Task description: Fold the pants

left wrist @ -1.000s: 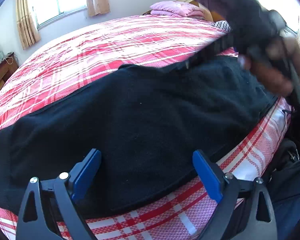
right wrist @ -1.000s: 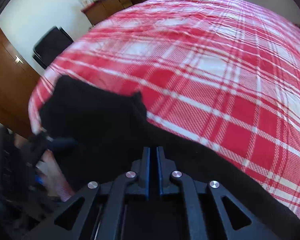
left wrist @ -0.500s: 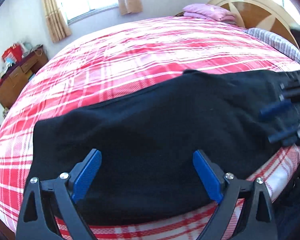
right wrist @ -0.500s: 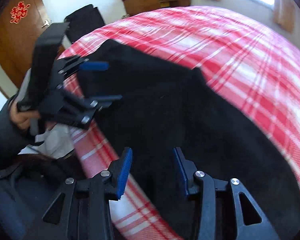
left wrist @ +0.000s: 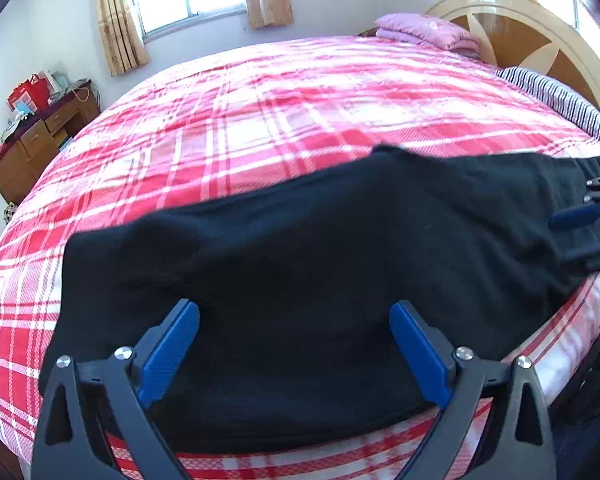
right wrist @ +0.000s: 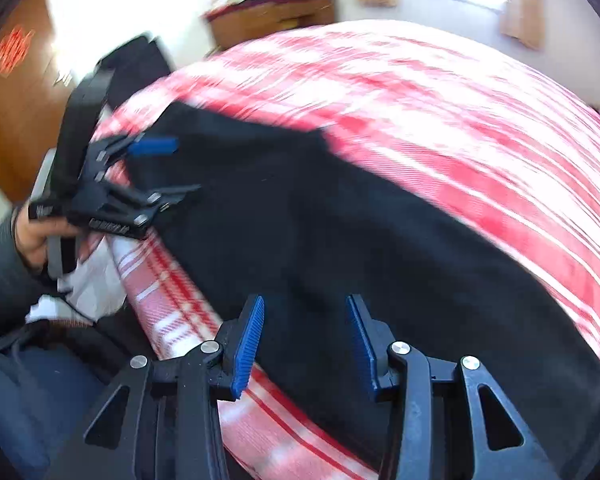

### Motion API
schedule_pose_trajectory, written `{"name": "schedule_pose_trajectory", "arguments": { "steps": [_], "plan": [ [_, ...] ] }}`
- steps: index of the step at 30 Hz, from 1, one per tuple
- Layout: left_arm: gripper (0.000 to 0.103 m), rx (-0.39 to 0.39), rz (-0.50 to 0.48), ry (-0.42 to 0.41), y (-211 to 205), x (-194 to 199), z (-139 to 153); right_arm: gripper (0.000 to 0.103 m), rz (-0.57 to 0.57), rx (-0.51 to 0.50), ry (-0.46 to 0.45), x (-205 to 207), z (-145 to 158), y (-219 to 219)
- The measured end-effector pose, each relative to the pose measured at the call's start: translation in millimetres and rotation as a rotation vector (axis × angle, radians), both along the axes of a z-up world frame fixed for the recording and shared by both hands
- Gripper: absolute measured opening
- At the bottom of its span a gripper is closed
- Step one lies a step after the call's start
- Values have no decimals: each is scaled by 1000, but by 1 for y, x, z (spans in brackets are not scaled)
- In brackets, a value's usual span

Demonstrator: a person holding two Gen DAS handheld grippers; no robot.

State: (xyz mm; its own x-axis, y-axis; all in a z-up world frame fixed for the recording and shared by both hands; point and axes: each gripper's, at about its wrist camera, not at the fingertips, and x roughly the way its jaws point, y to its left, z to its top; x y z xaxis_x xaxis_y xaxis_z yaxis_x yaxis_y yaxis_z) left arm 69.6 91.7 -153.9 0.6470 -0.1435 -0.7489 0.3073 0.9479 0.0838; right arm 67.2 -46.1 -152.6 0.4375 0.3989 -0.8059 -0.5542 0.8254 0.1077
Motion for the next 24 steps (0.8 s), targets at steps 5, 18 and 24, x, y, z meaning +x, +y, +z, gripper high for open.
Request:
{"name": "schedule_pose_trajectory", "arguments": {
  "steps": [5,18,24],
  "plan": [
    [99,-27,-85,-16,-29,-8,7,49,-255,88,-65,-9,27,-91],
    [102,-15,-151,55,-81,-4,-11,49,-812,124,-197,-77,79,-310],
    [102,-6,-79,18,-71,-4,-1,49,-1024,163,-161,-109,83,-411]
  ]
}}
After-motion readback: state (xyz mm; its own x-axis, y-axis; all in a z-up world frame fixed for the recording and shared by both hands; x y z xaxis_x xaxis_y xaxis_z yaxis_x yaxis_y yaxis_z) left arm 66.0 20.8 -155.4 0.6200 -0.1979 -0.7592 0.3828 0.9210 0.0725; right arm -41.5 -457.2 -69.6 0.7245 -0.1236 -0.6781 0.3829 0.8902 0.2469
